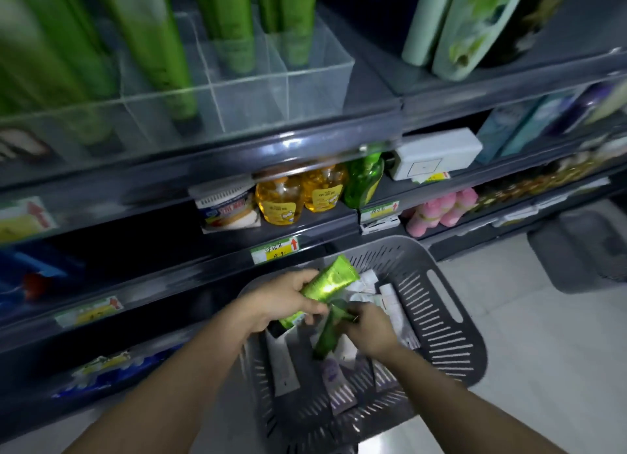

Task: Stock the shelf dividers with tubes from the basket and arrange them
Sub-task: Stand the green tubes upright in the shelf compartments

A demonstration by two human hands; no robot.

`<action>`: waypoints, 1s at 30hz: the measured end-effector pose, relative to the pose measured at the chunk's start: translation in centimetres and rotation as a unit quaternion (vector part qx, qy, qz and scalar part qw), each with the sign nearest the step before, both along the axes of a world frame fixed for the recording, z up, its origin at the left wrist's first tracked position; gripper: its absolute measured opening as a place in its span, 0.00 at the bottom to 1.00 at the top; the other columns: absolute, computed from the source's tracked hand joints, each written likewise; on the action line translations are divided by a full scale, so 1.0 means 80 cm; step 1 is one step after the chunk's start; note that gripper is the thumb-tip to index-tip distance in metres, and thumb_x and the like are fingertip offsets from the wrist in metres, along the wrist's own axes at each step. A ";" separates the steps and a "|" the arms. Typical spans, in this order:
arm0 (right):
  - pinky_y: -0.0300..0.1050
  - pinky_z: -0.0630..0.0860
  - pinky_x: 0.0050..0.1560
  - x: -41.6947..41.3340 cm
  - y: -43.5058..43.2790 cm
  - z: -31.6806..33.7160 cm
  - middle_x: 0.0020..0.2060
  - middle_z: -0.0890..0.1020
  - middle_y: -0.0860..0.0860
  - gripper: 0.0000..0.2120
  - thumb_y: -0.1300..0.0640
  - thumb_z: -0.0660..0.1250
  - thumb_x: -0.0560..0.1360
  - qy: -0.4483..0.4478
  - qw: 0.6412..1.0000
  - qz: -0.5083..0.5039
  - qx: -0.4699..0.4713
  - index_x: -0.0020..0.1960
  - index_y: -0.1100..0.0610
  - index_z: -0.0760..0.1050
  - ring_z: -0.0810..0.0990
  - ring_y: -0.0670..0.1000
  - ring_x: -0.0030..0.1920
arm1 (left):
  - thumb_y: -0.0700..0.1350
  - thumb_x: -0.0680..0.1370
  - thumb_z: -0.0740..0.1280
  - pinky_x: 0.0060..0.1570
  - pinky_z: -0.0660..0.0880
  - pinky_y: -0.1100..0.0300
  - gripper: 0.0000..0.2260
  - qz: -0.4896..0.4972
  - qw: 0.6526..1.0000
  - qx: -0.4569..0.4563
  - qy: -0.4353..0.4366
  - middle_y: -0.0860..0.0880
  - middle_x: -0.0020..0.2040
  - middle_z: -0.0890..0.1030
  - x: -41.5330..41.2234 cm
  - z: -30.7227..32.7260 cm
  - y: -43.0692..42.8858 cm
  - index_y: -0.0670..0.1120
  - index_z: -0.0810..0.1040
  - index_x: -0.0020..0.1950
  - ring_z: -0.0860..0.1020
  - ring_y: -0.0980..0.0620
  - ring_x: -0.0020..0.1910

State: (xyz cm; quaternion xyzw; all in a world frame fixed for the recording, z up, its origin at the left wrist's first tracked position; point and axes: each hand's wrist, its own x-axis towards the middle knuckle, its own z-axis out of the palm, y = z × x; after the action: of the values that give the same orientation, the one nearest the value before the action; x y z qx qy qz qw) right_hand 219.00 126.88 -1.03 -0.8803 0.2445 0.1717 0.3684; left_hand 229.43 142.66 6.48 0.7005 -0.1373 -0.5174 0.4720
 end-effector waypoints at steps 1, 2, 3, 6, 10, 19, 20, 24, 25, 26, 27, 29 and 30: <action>0.42 0.64 0.34 0.002 -0.004 0.015 0.30 0.77 0.48 0.04 0.54 0.71 0.71 -0.025 1.000 -0.008 0.009 0.38 0.49 0.77 0.76 0.50 0.35 | 0.39 0.77 0.68 0.39 0.74 0.61 0.07 0.009 1.000 -0.020 0.002 0.47 0.42 0.80 0.000 0.011 -0.001 0.48 0.76 0.54 0.77 0.50 0.36; 0.41 0.64 0.33 0.005 -0.007 0.029 0.28 0.75 0.45 0.08 0.54 0.71 0.72 -0.044 0.999 -0.019 0.024 0.35 0.48 0.76 0.73 0.47 0.32 | 0.42 0.79 0.65 0.37 0.74 0.65 0.04 0.025 0.999 -0.037 0.011 0.48 0.40 0.80 0.000 0.025 -0.002 0.50 0.76 0.53 0.77 0.54 0.34; 0.42 0.66 0.34 0.007 -0.009 0.043 0.25 0.73 0.44 0.11 0.54 0.72 0.72 -0.064 0.997 -0.031 0.043 0.32 0.47 0.75 0.71 0.46 0.31 | 0.46 0.81 0.62 0.33 0.74 0.68 0.04 0.050 0.997 -0.049 0.030 0.50 0.38 0.80 0.000 0.038 -0.003 0.51 0.75 0.51 0.77 0.58 0.30; 0.45 0.70 0.36 0.011 -0.018 0.079 0.26 0.74 0.46 0.10 0.54 0.74 0.70 -0.121 0.985 -0.072 0.097 0.32 0.52 0.76 0.72 0.47 0.31 | 0.51 0.82 0.56 0.29 0.75 0.61 0.13 0.105 0.987 -0.085 0.088 0.44 0.36 0.80 0.004 0.068 -0.004 0.44 0.75 0.52 0.78 0.51 0.28; 0.43 0.71 0.33 0.019 -0.023 0.129 0.29 0.76 0.49 0.08 0.59 0.74 0.71 -0.205 0.966 -0.098 0.127 0.37 0.57 0.76 0.73 0.46 0.30 | 0.50 0.82 0.56 0.35 0.77 0.54 0.14 0.118 0.981 -0.128 0.081 0.41 0.39 0.81 0.009 0.103 0.000 0.41 0.76 0.53 0.80 0.46 0.34; 0.37 0.73 0.30 0.041 -0.026 0.245 0.29 0.76 0.52 0.03 0.64 0.70 0.73 -0.303 0.920 -0.075 0.239 0.41 0.63 0.77 0.75 0.45 0.28 | 0.48 0.75 0.62 0.51 0.75 0.44 0.15 0.138 0.957 -0.248 0.059 0.39 0.48 0.79 0.022 0.177 0.002 0.43 0.78 0.57 0.80 0.44 0.43; 0.38 0.73 0.30 0.046 -0.029 0.255 0.29 0.76 0.53 0.04 0.64 0.71 0.73 -0.319 0.915 -0.068 0.237 0.41 0.62 0.77 0.75 0.47 0.29 | 0.48 0.74 0.63 0.52 0.75 0.44 0.15 0.140 0.955 -0.258 0.045 0.40 0.50 0.79 0.023 0.186 0.001 0.44 0.77 0.58 0.80 0.45 0.44; 0.42 0.73 0.32 0.064 -0.038 0.301 0.34 0.77 0.59 0.04 0.61 0.68 0.75 -0.363 0.898 -0.034 0.244 0.43 0.62 0.76 0.76 0.51 0.33 | 0.40 0.77 0.63 0.42 0.80 0.59 0.09 0.188 0.936 -0.291 -0.061 0.45 0.48 0.79 0.020 0.233 -0.012 0.42 0.74 0.56 0.81 0.51 0.42; 0.42 0.73 0.32 0.068 -0.039 0.314 0.33 0.77 0.57 0.05 0.61 0.68 0.76 -0.370 0.896 -0.020 0.246 0.44 0.62 0.76 0.76 0.50 0.33 | 0.37 0.77 0.64 0.40 0.79 0.61 0.06 0.207 0.928 -0.294 -0.102 0.46 0.46 0.79 0.019 0.245 -0.015 0.42 0.73 0.53 0.81 0.52 0.41; 0.40 0.74 0.32 0.073 -0.040 0.328 0.33 0.78 0.55 0.05 0.61 0.67 0.76 -0.379 0.892 -0.005 0.247 0.44 0.62 0.76 0.77 0.47 0.32 | 0.35 0.76 0.65 0.40 0.78 0.63 0.06 0.225 0.917 -0.297 -0.145 0.48 0.44 0.79 0.020 0.257 -0.019 0.43 0.72 0.51 0.80 0.52 0.41; 0.37 0.73 0.31 0.077 -0.041 0.342 0.32 0.78 0.54 0.04 0.61 0.67 0.76 -0.386 0.888 0.008 0.251 0.44 0.62 0.75 0.77 0.45 0.31 | 0.33 0.75 0.66 0.41 0.78 0.64 0.08 0.243 0.903 -0.301 -0.189 0.49 0.44 0.79 0.021 0.269 -0.021 0.44 0.72 0.50 0.79 0.53 0.42; 0.36 0.74 0.31 0.085 -0.043 0.368 0.34 0.78 0.54 0.04 0.61 0.66 0.77 -0.404 0.881 0.037 0.243 0.44 0.60 0.75 0.78 0.43 0.31 | 0.31 0.73 0.68 0.46 0.77 0.63 0.15 0.257 0.874 -0.306 -0.276 0.50 0.46 0.80 0.024 0.292 -0.022 0.49 0.73 0.52 0.79 0.54 0.46; 0.39 0.75 0.32 0.090 -0.045 0.380 0.34 0.78 0.54 0.05 0.59 0.66 0.77 -0.417 0.879 0.053 0.225 0.44 0.59 0.76 0.78 0.45 0.33 | 0.30 0.73 0.69 0.50 0.77 0.60 0.18 0.264 0.862 -0.303 -0.310 0.50 0.49 0.81 0.027 0.303 -0.021 0.51 0.73 0.53 0.79 0.53 0.49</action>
State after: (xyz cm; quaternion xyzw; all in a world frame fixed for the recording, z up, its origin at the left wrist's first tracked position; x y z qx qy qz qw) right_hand 226.17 123.25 29.40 -0.7758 -0.0238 -0.1415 0.6144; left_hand 231.63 140.96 30.72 0.6568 -0.2363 -0.0626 0.7133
